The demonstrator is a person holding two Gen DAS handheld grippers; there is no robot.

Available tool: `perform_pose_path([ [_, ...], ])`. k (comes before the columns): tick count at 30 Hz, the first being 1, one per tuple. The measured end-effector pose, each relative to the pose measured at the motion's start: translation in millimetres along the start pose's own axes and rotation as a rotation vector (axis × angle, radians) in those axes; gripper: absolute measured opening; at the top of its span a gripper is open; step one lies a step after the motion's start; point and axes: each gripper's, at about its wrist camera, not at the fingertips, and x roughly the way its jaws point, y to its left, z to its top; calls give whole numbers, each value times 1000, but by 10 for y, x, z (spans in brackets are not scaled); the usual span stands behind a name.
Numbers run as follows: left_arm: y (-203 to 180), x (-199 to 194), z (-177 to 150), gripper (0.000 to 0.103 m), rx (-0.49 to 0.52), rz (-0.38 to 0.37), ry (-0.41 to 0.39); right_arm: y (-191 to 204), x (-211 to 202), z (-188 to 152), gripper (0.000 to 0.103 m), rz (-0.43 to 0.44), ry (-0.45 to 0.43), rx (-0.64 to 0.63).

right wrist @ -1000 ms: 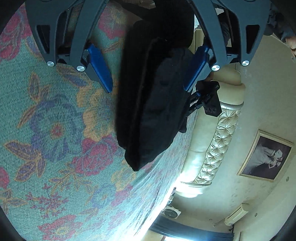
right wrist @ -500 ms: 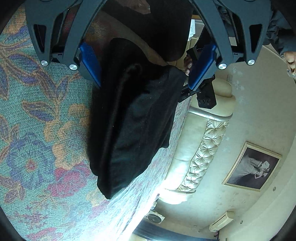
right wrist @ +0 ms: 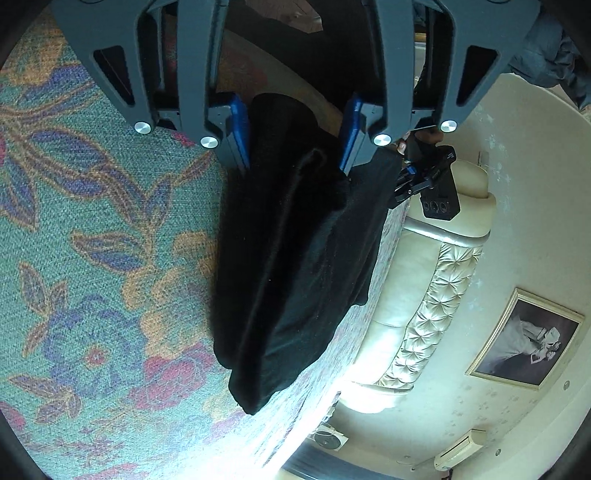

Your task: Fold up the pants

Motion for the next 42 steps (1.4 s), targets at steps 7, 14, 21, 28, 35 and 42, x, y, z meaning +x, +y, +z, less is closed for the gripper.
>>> perform_pose_path([
  [7,33,-35,-24,87,-4,-60,-30,-115,-123,65,50,95,38,67],
  [14,300,-168,357,87,-84,-121,-107,-72,-214,548,88,0,-69,-9],
  [21,220,418,838,87,-82,-164,-30,-115,206,1094,92,30,-58,4],
  [28,46,734,1012,87,-44,-215,4,-16,436,1204,86,-5,-7,-47],
  [35,-31,736,965,87,35,-179,32,-91,488,1149,47,-51,-21,-27],
  [42,10,726,979,35,10,-87,13,123,541,1126,40,-84,-63,-96],
])
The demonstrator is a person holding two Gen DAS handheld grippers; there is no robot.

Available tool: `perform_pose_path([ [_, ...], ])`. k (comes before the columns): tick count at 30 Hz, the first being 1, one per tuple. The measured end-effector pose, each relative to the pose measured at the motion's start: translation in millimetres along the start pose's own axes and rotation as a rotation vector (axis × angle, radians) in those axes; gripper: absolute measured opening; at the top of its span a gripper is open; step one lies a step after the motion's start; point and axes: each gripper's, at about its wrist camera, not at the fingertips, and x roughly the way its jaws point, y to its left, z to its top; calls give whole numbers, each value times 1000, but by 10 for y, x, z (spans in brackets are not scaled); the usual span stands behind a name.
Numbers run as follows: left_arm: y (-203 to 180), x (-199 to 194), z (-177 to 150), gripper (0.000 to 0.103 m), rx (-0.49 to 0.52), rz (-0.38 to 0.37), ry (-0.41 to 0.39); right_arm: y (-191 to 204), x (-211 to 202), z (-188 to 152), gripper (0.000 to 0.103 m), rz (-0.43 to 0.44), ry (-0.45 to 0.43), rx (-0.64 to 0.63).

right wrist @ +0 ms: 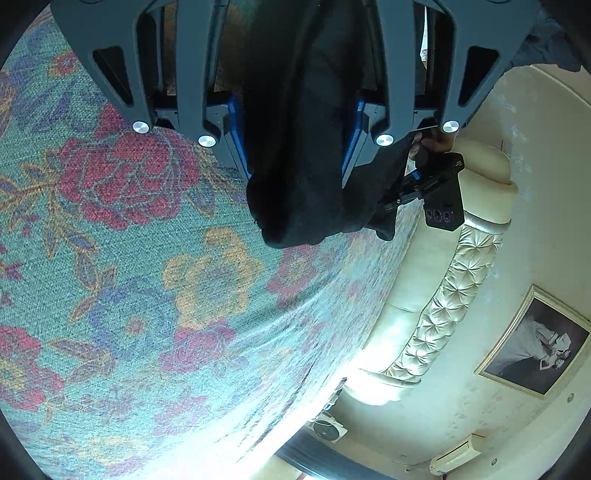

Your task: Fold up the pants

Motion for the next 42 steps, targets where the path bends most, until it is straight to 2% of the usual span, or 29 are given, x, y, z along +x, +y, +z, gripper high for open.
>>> perform_pose_path([
  [4,-16,-111,8,27,22,7,-32,136,45,59,38,-12,-28,-39],
  [8,43,-175,124,26,17,19,-55,182,178,197,36,4,-40,-44],
  [17,235,-255,682,26,11,76,-122,189,695,705,36,15,-56,-13],
  [20,352,-170,748,29,13,89,-103,63,820,743,47,4,-32,56],
  [22,432,-136,694,38,-6,72,-93,10,778,706,55,36,-29,99],
  [24,499,-230,593,45,-42,32,-121,3,646,611,73,55,-33,114],
  [25,538,-308,531,51,-70,11,-136,12,564,534,76,57,-33,117],
  [27,621,-478,340,63,-130,-39,-147,7,418,328,77,45,-18,124],
  [28,641,-552,226,64,-148,-56,-144,6,358,211,77,42,-9,134],
  [33,596,-851,-408,65,-176,-23,-131,165,265,-284,77,27,27,160],
  [35,538,-933,-592,71,-203,-28,-144,222,306,-354,77,10,18,184],
  [36,494,-946,-652,72,-211,-33,-144,254,341,-366,70,-9,22,180],
  [37,441,-941,-701,73,-215,-37,-141,288,368,-375,60,-45,24,166],
  [38,385,-916,-742,74,-209,-43,-131,278,401,-391,47,-46,35,173],
  [42,246,-806,-789,76,-127,29,-121,130,367,-515,33,18,12,179],
])
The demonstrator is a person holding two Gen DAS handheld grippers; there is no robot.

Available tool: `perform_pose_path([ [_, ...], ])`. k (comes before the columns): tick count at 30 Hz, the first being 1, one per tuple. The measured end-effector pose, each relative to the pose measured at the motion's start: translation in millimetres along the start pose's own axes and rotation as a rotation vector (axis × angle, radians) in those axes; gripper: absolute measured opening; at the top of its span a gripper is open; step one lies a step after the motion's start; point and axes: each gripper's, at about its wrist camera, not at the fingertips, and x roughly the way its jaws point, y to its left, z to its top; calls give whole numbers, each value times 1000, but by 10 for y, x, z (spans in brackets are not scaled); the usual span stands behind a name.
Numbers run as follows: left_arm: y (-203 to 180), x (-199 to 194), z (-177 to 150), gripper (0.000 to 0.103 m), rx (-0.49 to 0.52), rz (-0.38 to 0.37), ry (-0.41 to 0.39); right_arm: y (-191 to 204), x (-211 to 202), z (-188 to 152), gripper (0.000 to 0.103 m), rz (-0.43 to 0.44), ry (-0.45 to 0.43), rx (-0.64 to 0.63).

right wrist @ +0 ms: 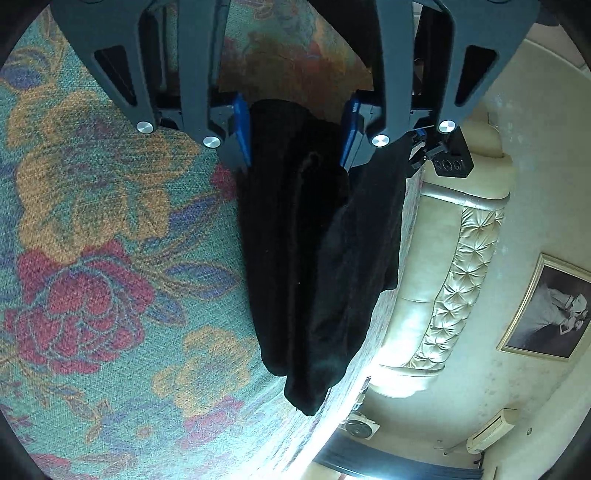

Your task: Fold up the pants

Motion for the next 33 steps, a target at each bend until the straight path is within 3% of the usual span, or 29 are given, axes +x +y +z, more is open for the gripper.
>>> perform_pose_path([
  [4,26,3,-138,77,99,16,-34,-74,-22,-30,31,56,-11,-16],
  [12,132,-14,-90,77,97,-29,-52,-215,-127,4,29,129,-3,10],
  [16,156,-38,-104,83,94,-45,-51,-250,-180,-1,28,119,5,9],
  [22,-4,42,-46,86,120,-11,-47,-337,-392,-70,29,86,-28,33],
  [25,-41,31,-31,86,107,28,-42,-343,-574,-157,35,16,-55,49],
  [30,-200,-48,-74,86,118,176,-64,-225,-803,-378,66,-82,-111,43],
  [32,-291,-98,-118,86,130,242,-79,-130,-832,-484,72,-150,-125,25],
  [33,-344,-125,-139,86,137,276,-86,-13,-833,-591,74,-230,-141,-5],
])
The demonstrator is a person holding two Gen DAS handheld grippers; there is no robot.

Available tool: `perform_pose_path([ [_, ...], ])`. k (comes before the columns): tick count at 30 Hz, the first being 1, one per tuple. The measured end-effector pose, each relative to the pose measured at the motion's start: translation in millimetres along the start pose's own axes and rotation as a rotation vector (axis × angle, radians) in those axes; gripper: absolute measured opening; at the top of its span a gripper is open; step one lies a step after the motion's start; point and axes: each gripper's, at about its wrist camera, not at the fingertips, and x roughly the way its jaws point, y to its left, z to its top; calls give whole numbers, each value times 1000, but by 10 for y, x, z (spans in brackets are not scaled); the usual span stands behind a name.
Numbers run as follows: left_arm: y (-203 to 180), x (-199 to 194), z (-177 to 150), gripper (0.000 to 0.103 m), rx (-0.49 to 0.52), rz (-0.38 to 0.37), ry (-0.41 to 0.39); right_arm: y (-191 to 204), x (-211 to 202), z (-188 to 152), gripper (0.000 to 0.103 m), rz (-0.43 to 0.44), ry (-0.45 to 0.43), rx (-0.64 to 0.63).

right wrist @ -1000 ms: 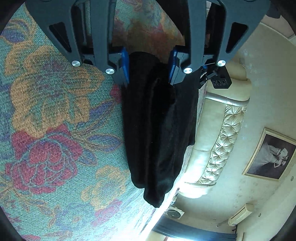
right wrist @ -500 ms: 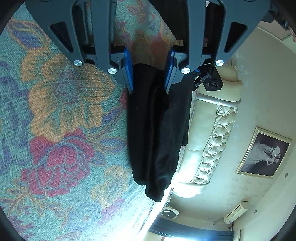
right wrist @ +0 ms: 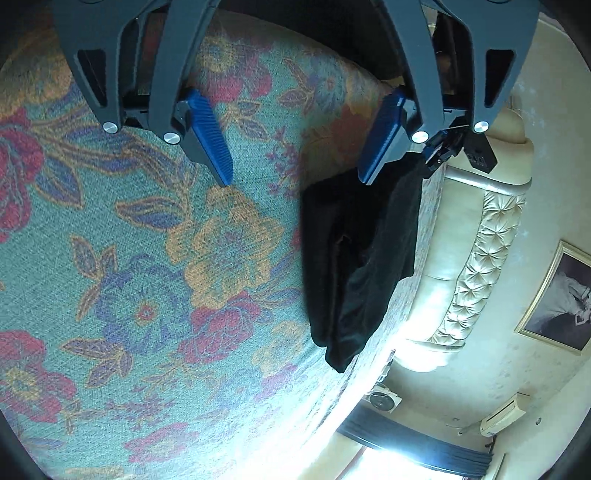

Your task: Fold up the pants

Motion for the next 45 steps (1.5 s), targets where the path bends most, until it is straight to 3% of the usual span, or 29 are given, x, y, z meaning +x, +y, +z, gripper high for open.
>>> perform_pose_path([
  [7,-372,-389,-213,86,104,222,-81,648,50,-388,83,-328,-79,-273],
  [10,-551,-540,-301,86,148,227,-106,889,123,-546,84,-397,-98,-380],
  [17,-843,-812,-478,86,187,220,-153,1292,163,-806,88,-421,-134,-499],
  [24,-886,-925,-594,86,160,201,-157,1434,131,-887,89,-387,-134,-508],
  [39,-1029,-977,-595,86,188,328,-190,1508,158,-984,89,-377,-120,-526],
  [45,-984,-1061,-557,86,171,207,-221,1521,171,-1007,89,-370,-110,-533],
])
